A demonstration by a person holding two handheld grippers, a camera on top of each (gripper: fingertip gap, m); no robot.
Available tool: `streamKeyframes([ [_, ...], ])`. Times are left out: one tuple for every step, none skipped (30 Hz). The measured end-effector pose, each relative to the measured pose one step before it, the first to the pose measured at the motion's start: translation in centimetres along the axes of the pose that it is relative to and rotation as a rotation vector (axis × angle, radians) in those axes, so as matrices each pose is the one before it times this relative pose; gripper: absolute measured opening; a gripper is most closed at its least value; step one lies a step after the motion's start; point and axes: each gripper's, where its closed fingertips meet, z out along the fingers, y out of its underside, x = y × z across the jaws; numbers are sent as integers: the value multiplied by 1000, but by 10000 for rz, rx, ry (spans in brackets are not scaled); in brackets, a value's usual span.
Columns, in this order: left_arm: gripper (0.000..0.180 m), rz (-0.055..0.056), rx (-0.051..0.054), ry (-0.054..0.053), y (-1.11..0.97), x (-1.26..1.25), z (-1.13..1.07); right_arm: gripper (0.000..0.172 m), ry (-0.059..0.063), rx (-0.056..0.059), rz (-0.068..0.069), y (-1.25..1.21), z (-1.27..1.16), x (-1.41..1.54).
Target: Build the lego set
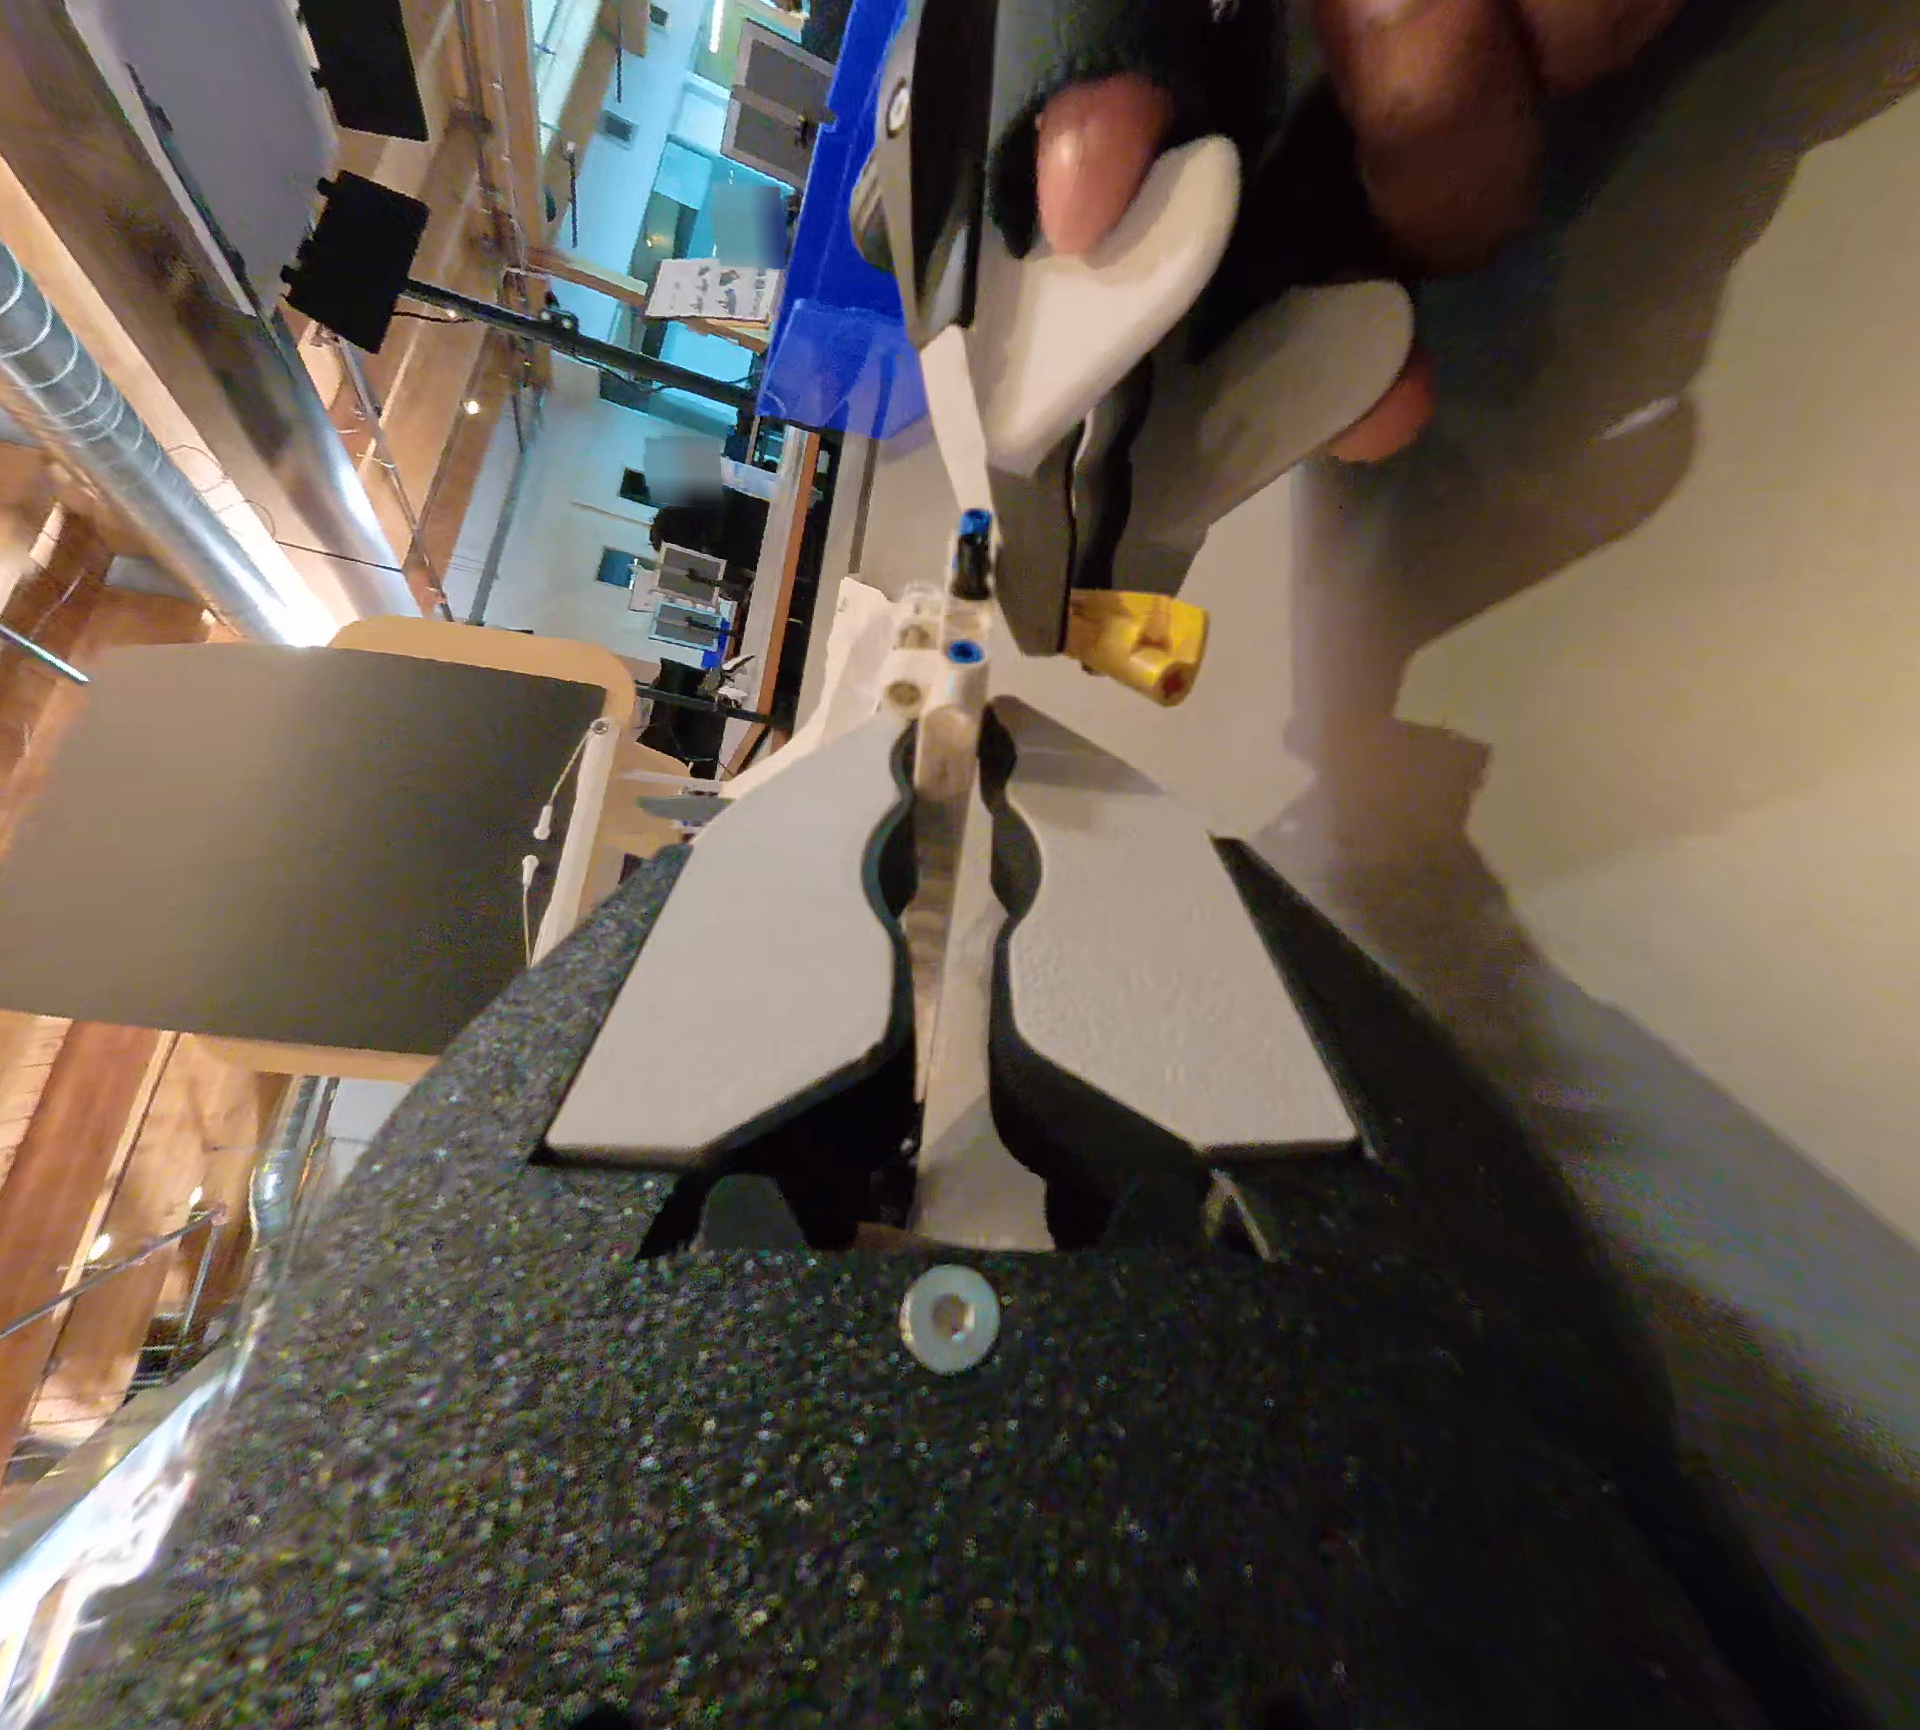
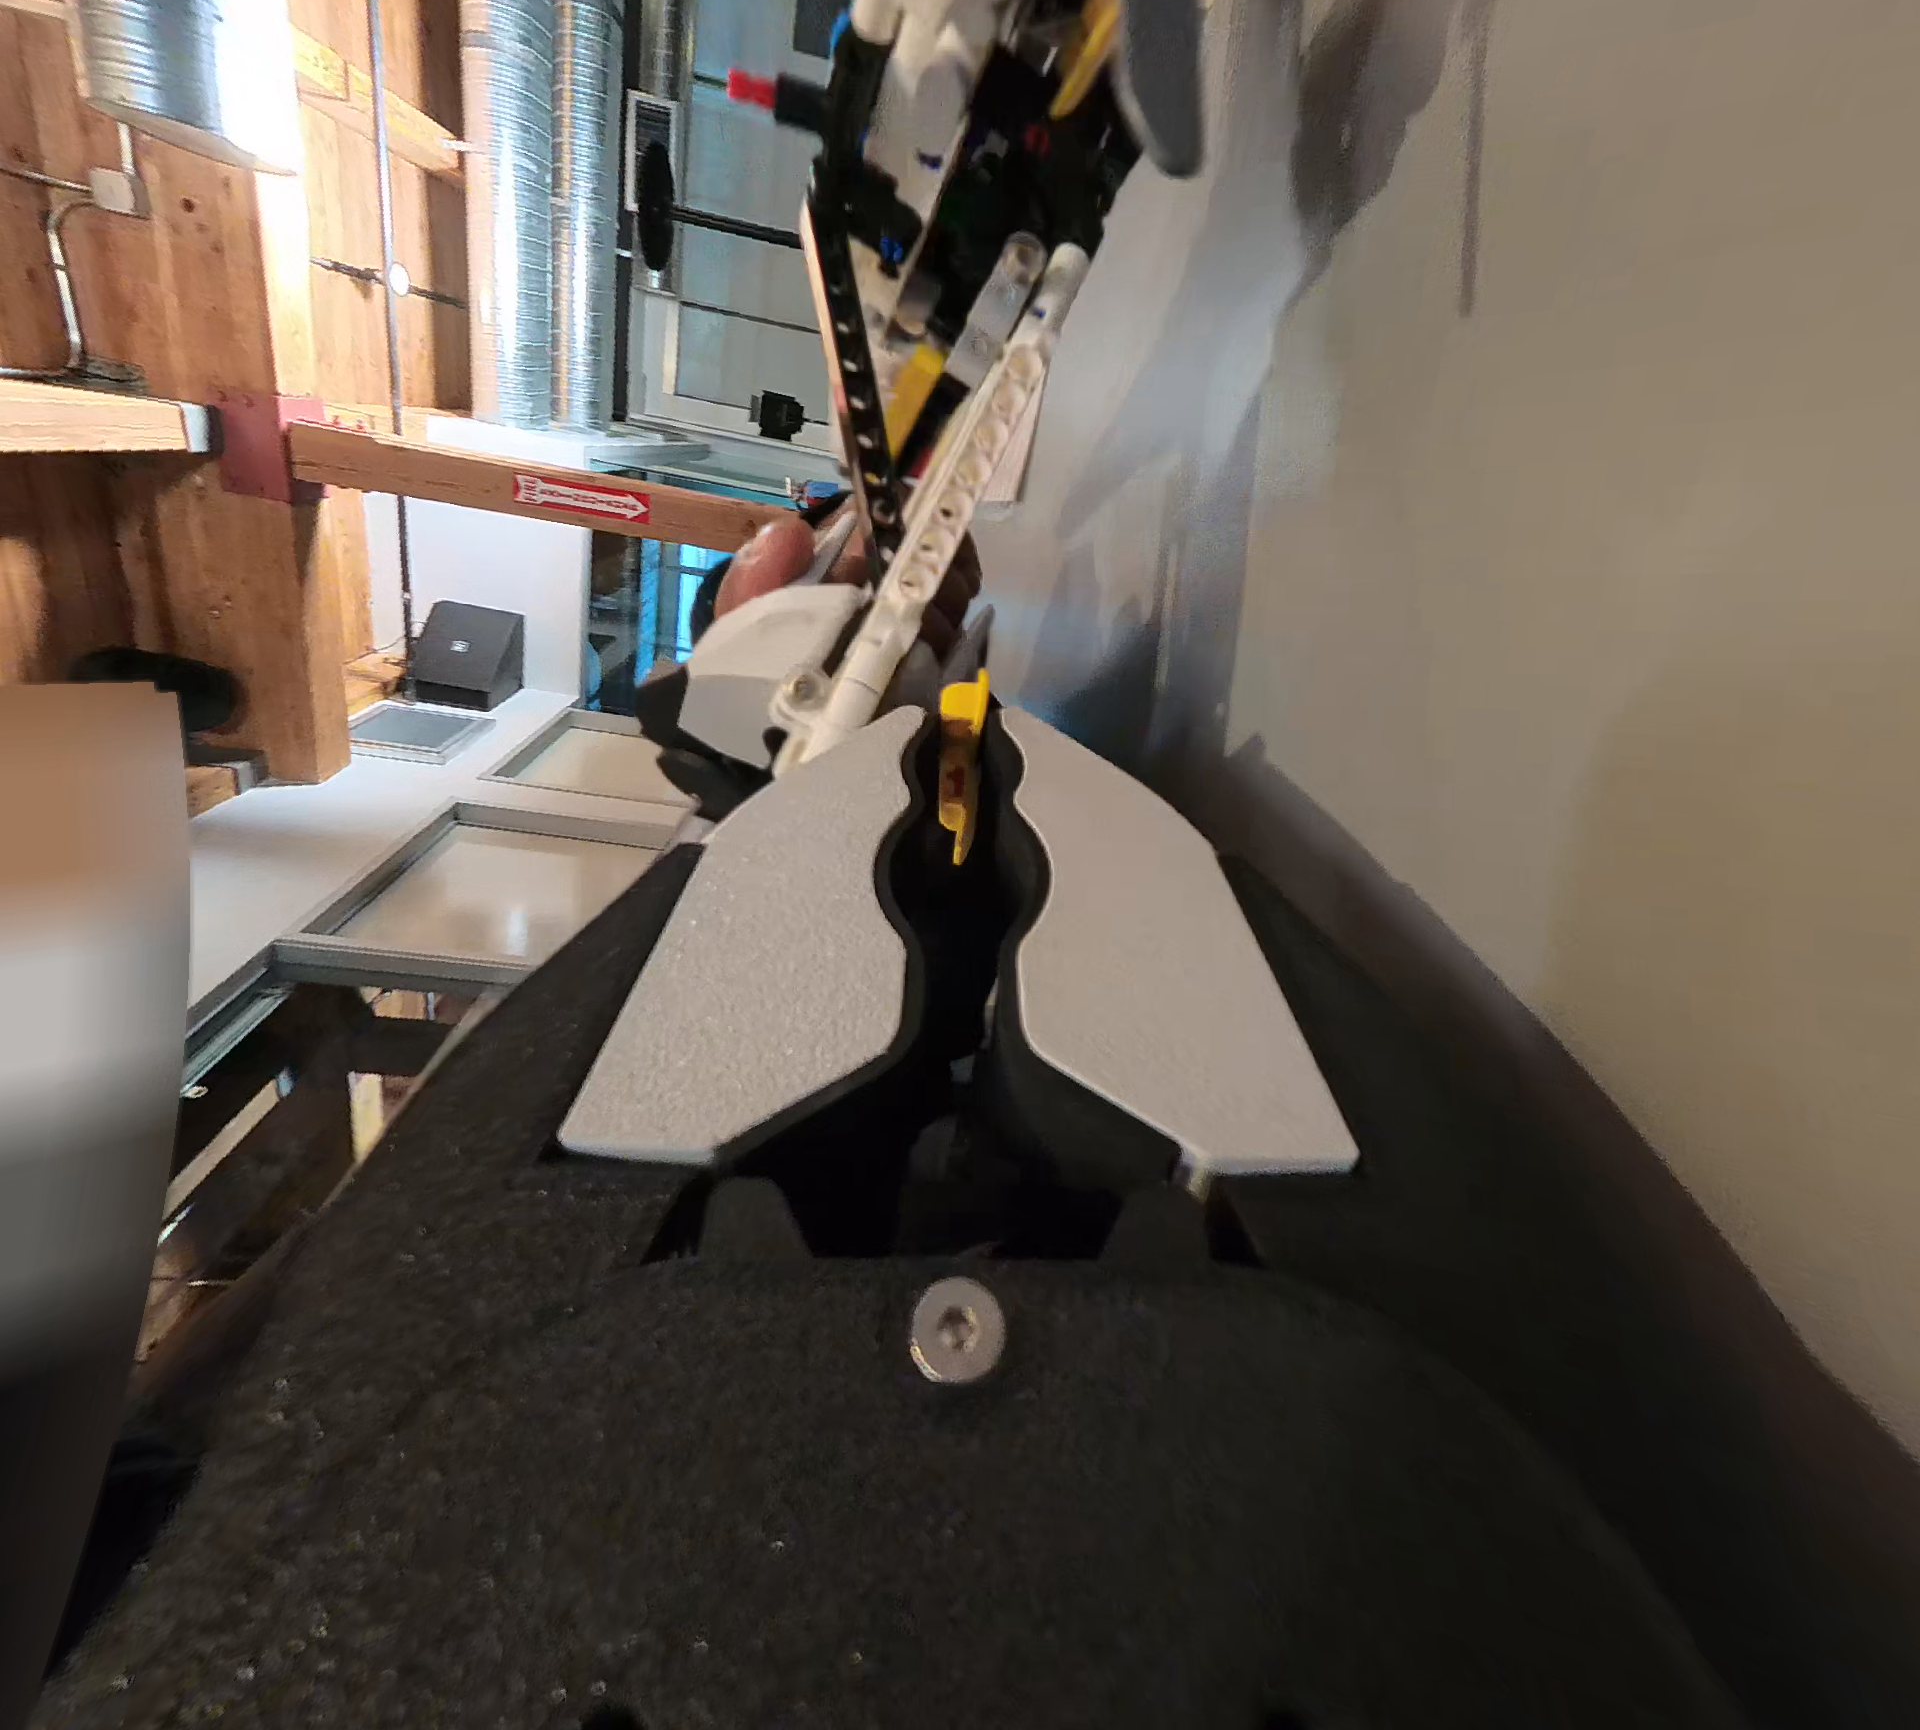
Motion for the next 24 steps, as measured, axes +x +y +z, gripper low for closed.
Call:
streamKeyframes([
  [9,-7,-40,91,32,-27,274,7,185,-33,-100,-15,-255,179],
  [8,166,-101,-45,65,-106,337,7,183,4,-106,-56,-317,168],
  [8,263,-120,-151,42,-167,320,7,144,20,-57,-70,-363,173],
  [8,65,-81,-124,-22,-167,291,7,90,4,19,-28,-388,154],
  [8,-59,-52,41,-22,-10,294,7,34,33,82,-21,-423,149],
  [8,53,-91,-31,15,-37,297,7,-57,99,126,-80,-462,55],
  [8,208,-202,-236,114,-209,319,7,-85,109,164,-87,-458,26],
  [8,202,-173,-160,59,-63,322,7,-126,122,156,-85,-439,-52],
  [8,97,-111,11,-15,180,314,7,-104,101,115,-45,-386,-60],
  [7,101,-112,-39,-55,165,281,7,-87,108,80,-32,-348,-63],
  [7,177,-84,-50,-77,182,244,7,-145,154,78,-106,-307,-170],
  [7,142,-69,-24,-83,190,205,7,-124,128,85,-76,-268,-145],
  [7,42,-61,-31,-77,115,183,7,-85,86,52,-50,-238,-102],
  [7,-56,-44,-94,-72,-28,137,7,-135,147,34,-163,-239,-173],
  [7,-94,-46,-140,-42,-124,115,7,-69,125,60,-157,-215,-77],
  [7,-72,-36,-138,-46,-134,105,7,2,59,51,-75,-126,33],
  [7,-30,-49,-167,-34,-170,115,7,-27,51,42,-53,-57,-28],
  [7,18,-26,-92,-46,-76,117,7,-58,25,50,7,29,-65],
  [7,75,-16,17,-62,78,132,7,-13,-15,32,72,75,-22],
  [7,104,-22,15,-29,117,153,7,-21,-7,3,62,91,-63],
  [7,141,-28,24,-37,157,138,7,-15,-37,-6,76,74,-64],
  [7,169,-21,30,-39,193,127,7,5,-3,-18,19,33,-52],
  [7,208,-9,63,-73,234,91,7,28,31,-27,-67,-36,-15],
  [7,203,40,79,-142,253,69,7,58,21,-38,-66,-59,34],
])
